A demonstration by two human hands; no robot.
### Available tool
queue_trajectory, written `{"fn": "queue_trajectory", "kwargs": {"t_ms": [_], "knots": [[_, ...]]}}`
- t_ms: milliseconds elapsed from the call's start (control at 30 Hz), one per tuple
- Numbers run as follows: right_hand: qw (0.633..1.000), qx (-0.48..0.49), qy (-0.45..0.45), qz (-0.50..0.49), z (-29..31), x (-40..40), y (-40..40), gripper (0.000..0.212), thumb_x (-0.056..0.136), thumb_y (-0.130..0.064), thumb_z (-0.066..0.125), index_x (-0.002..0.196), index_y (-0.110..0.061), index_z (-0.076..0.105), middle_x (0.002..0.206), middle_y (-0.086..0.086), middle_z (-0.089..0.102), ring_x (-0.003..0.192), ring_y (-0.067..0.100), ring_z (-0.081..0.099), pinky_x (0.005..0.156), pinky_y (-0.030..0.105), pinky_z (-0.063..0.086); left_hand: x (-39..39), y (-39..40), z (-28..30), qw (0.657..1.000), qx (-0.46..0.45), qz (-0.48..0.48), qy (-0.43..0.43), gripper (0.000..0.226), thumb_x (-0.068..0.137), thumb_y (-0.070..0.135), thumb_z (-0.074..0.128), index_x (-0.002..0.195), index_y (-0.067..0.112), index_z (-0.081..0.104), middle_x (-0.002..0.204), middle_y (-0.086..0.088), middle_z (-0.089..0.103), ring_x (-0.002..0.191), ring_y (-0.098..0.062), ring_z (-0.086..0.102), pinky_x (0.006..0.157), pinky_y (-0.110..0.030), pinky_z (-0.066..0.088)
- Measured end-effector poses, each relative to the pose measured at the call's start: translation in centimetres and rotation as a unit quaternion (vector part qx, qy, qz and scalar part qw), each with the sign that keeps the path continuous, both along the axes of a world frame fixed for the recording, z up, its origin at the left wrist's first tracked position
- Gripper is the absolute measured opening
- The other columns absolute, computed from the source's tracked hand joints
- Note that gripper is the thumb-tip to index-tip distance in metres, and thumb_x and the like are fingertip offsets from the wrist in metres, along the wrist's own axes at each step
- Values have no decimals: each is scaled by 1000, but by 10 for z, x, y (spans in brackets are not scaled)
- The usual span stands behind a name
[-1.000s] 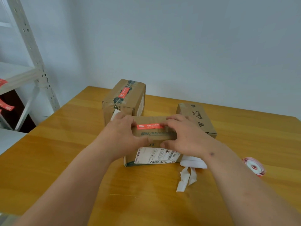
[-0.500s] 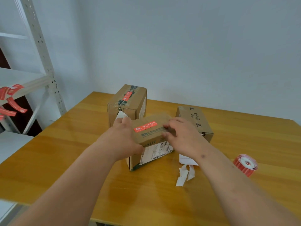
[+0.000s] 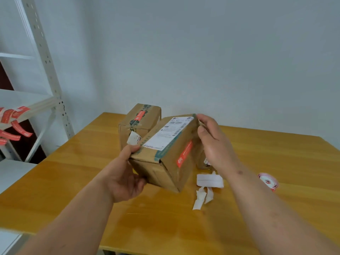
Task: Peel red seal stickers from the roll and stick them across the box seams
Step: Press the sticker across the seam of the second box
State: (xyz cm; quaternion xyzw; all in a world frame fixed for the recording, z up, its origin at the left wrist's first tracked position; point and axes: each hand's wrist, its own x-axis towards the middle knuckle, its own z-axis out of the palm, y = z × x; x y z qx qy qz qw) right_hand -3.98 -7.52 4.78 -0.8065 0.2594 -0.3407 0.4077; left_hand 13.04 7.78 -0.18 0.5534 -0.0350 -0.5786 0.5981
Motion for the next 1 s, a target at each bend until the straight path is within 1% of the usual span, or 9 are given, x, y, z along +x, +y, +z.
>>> {"fn": "queue_trajectory", "kwargs": {"t_ms": [167, 300, 433, 500, 600, 733, 800, 867, 1000], "knots": [[998, -48, 49, 8, -1, -3, -1, 45, 99, -34, 40, 143, -29, 33, 143, -10, 40, 130, 8, 38, 110, 40, 35, -10, -7, 8, 999, -22, 20, -19, 55, 75, 61, 61, 114, 21, 59, 71, -11, 55, 50, -17, 49, 41, -22, 46], [995, -52, 80, 1, -7, -3, -6, 49, 95, -49, 41, 140, -30, 37, 138, -11, 46, 122, 8, 46, 101, 41, 44, -21, -21, 30, 951, -14, 103, -291, 56, 74, 57, 70, 115, 23, 52, 94, -6, 57, 72, -17, 50, 54, -28, 44], [986, -28, 160, 26, -12, 1, -5, 60, 92, -50, 49, 145, -31, 29, 142, -8, 41, 127, 15, 43, 104, 44, 41, -34, -33, 35, 854, 13, 126, -504, 96, 39, 88, 66, 111, 27, 47, 121, -1, 49, 96, -23, 61, 73, -44, 58], [980, 4, 181, 80, -16, 4, -2, 62, 92, -48, 51, 146, -31, 27, 146, -9, 39, 130, 14, 42, 107, 39, 37, -39, -39, 25, 847, 16, 92, -524, 99, 43, 88, 64, 120, 27, 48, 125, 0, 46, 98, -25, 63, 80, -46, 58], [967, 27, 220, 125, -22, 8, -2, 63, 91, -45, 57, 145, -33, 27, 144, -11, 41, 125, 13, 45, 95, 23, 37, -43, -50, 9, 834, 30, 49, -548, 63, 71, 59, 71, 122, 26, 54, 125, 0, 48, 96, -20, 62, 84, -38, 56], [966, -14, 230, 120, -31, 18, -6, 51, 91, -39, 58, 137, -32, 37, 126, -12, 47, 103, 6, 48, 83, 20, 40, -41, -61, -5, 791, 38, 29, -609, 32, 89, 31, 66, 120, 25, 62, 122, 2, 44, 82, -1, 55, 66, -15, 40], [969, -14, 223, 105, -32, 24, -11, 45, 94, -37, 54, 136, -31, 39, 109, -17, 49, 93, 2, 50, 77, 18, 40, -38, -67, -9, 778, 30, 18, -627, 31, 91, 29, 63, 122, 28, 62, 117, 5, 51, 85, 0, 55, 65, -12, 38], [970, 12, 222, 98, -32, 32, -19, 41, 96, -28, 50, 136, -30, 38, 93, -20, 49, 82, -1, 52, 67, 16, 41, -33, -74, -12, 771, 28, -2, -636, 37, 93, 27, 59, 130, 31, 59, 119, 7, 59, 97, -4, 57, 78, -17, 43], [973, 53, 206, 87, -38, 52, -37, 63, 96, -18, 47, 147, -37, 15, 127, -6, 54, 94, 6, 54, 70, 20, 44, -24, -92, -9, 816, 26, -62, -575, 61, 95, 28, 58, 149, 35, 32, 148, 9, 45, 133, -12, 43, 105, -28, 37]]}}
